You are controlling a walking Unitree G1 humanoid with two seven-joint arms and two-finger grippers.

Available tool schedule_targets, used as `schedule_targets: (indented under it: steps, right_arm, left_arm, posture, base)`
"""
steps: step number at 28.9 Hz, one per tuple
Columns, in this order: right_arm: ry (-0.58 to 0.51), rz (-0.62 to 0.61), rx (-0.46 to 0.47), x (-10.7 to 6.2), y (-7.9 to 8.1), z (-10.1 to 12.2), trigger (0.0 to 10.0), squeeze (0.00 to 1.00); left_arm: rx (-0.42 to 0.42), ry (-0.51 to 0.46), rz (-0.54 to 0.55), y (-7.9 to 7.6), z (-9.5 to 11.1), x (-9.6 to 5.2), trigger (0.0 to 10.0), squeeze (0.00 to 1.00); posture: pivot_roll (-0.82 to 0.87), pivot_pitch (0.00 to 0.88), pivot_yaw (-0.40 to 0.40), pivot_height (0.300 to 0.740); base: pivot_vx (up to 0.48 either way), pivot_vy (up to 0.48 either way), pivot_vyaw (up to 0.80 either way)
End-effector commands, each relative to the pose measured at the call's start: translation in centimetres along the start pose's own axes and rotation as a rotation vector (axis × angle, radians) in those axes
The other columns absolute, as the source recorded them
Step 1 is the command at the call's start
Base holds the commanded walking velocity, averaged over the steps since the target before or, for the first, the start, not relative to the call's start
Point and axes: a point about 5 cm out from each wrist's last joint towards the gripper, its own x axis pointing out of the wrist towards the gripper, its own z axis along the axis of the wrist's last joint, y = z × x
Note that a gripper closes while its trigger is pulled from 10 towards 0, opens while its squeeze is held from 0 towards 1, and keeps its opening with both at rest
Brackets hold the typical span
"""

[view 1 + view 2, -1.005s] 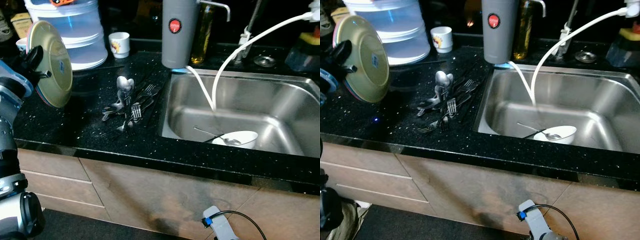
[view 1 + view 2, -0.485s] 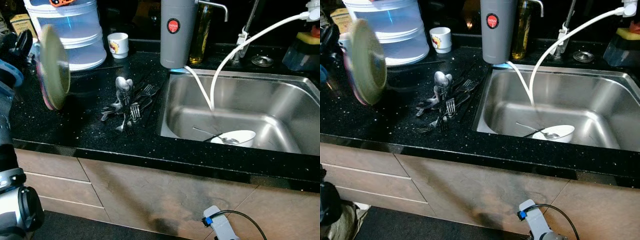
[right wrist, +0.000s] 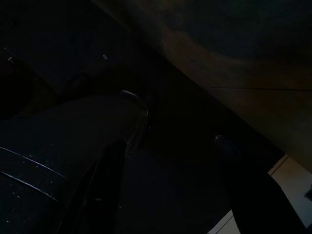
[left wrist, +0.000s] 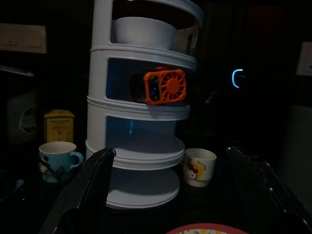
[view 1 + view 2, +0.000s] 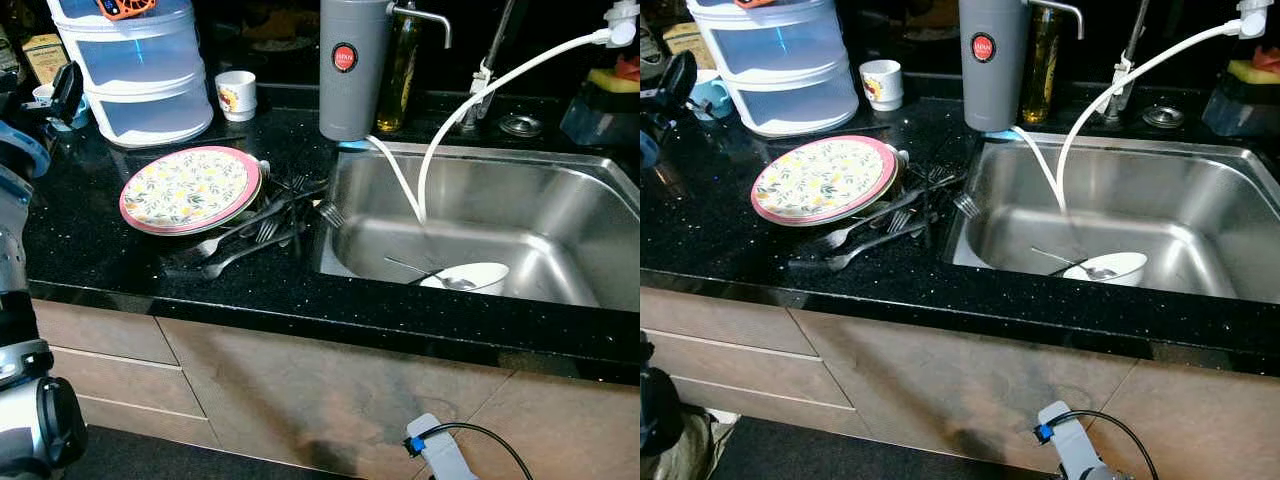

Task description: Kitchen organization

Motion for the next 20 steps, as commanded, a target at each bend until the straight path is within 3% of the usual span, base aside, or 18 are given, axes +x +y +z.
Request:
schedule_targets:
  steps: [1,2,3,4,7,8,9,10,11,12,14,15,17,18,20]
  right_arm:
    - [0.001,0.000,-0.008,0.0,0.1,0.0,10.0,0.00]
    - [0.001,0.000,-0.008,0.0,0.1,0.0,10.0,0.00]
    - [0.002,0.000,-0.009,0.0,0.1,0.0,10.0,0.00]
    - [0.002,0.000,-0.009,0.0,0.1,0.0,10.0,0.00]
    - [0.004,0.001,-0.015,0.0,0.1,0.0,10.0,0.00]
    - [0.005,0.002,-0.016,0.0,0.1,0.0,10.0,0.00]
    - [0.005,0.002,-0.016,0.0,0.1,0.0,10.0,0.00]
    - [0.005,0.002,-0.018,0.0,0.1,0.0,10.0,0.00]
    - [0.005,0.002,-0.018,0.0,0.1,0.0,10.0,0.00]
    - [0.005,0.002,-0.018,0.0,0.1,0.0,10.0,0.00]
    - [0.006,0.001,-0.019,0.0,0.1,0.0,10.0,0.00]
    - [0.006,0.001,-0.019,0.0,0.1,0.0,10.0,0.00]
    - [0.007,0.000,-0.021,0.0,0.1,0.0,10.0,0.00]
    - [0.007,0.000,-0.021,0.0,0.1,0.0,10.0,0.00]
    - [0.010,0.000,-0.025,0.0,0.1,0.0,10.0,0.00]
  left_arm:
    - [0.110,0.030,0.004,0.1,-0.1,0.0,10.0,1.00]
    - [0.110,0.030,0.004,0.1,-0.1,0.0,10.0,1.00]
    - [0.233,0.073,0.002,0.1,-0.4,0.0,10.0,1.00]
    - [0.233,0.073,0.002,0.1,-0.4,0.0,10.0,1.00]
    - [0.549,0.186,-0.038,0.0,-1.5,-0.1,10.0,1.00]
    - [0.616,0.210,-0.056,0.0,-1.7,-0.2,10.0,1.00]
    - [0.616,0.210,-0.056,0.0,-1.7,-0.2,10.0,1.00]
    - [0.705,0.241,-0.085,-0.2,-2.1,-0.3,10.0,0.00]
    - [0.757,0.259,-0.105,-0.3,-2.3,-0.4,10.0,0.00]
    - [0.757,0.259,-0.105,-0.3,-2.3,-0.4,10.0,0.00]
    - [0.908,0.330,-0.190,-0.6,-3.3,-0.7,10.0,0.00]
    - [0.908,0.330,-0.190,-0.6,-3.3,-0.7,10.0,0.00]
    - [1.013,0.409,-0.290,-0.8,-4.6,-1.3,10.0,0.00]
    - [1.013,0.409,-0.290,-0.8,-4.6,-1.3,10.0,0.00]
    - [1.034,0.514,-0.411,-1.1,-6.9,-2.5,10.0,0.00]
  posture:
    - [-0.01,0.000,0.005,0.740]
    - [-0.01,0.000,0.005,0.740]
    - [-0.01,0.000,0.005,0.740]
    - [-0.01,0.000,0.005,0.740]
    - [-0.01,0.000,0.006,0.740]
    - [-0.01,0.000,0.007,0.740]
    - [-0.01,0.000,0.007,0.740]
    - [-0.01,0.000,0.008,0.740]
    - [-0.01,0.000,0.008,0.740]
    - [-0.01,0.000,0.008,0.740]
    - [-0.01,0.000,0.007,0.740]
    - [-0.01,0.000,0.007,0.740]
    - [-0.01,0.000,0.010,0.740]
    - [-0.01,0.000,0.010,0.740]
    - [-0.01,0.000,0.009,0.740]
  base:
    - [0.000,0.000,0.00]
    - [0.000,0.000,0.00]
    - [0.000,0.000,0.00]
    - [0.000,0.000,0.00]
    - [0.000,0.000,0.00]
    - [0.000,0.000,0.00]
    - [0.000,0.000,0.00]
    - [0.000,0.000,0.00]
    - [0.000,0.000,0.00]
    - [0.000,0.000,0.00]
    - [0.000,0.000,0.00]
    - [0.000,0.000,0.00]
    - [0.000,0.000,0.00]
    - [0.000,0.000,0.00]
    - [0.000,0.000,0.00]
